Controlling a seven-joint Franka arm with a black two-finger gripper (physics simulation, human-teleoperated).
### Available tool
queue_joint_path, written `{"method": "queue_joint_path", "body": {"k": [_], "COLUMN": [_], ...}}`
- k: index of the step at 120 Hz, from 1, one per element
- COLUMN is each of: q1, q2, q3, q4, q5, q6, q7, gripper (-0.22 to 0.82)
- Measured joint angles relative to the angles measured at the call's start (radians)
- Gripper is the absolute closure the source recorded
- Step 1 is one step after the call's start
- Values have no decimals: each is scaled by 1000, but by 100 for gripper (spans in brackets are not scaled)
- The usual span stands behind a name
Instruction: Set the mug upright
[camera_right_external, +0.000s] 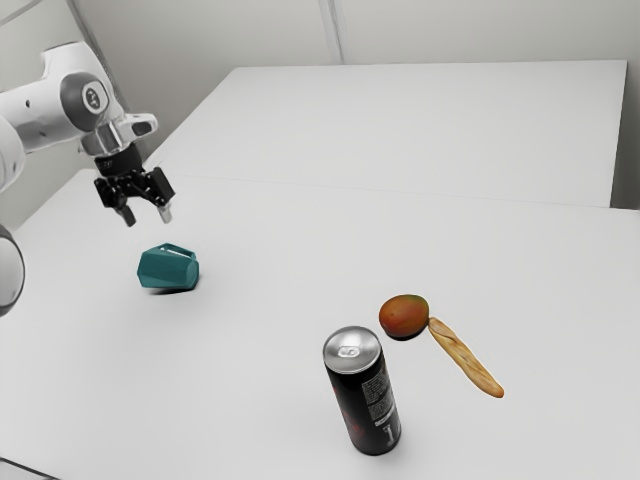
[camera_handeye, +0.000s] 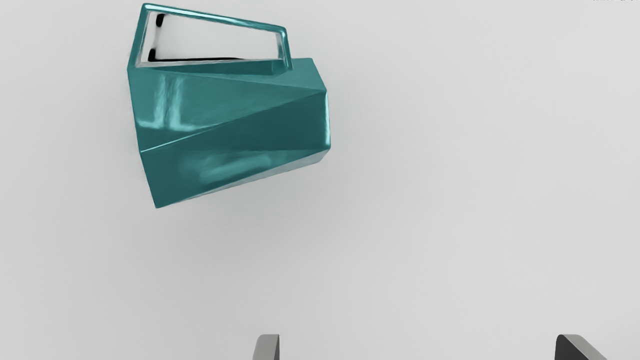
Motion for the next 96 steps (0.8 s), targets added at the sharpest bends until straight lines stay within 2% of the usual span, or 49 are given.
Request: {"method": "queue_joint_path", "body": {"k": [37, 66, 96], "q1": [25, 66, 120], "q2": [47, 127, 189], "q3": [90, 98, 98], "q4": [-73, -67, -55], "q5": [-118, -216, -310], "q6": [148, 240, 279], "q7": [154, 273, 378], "gripper": [0, 0, 0]}}
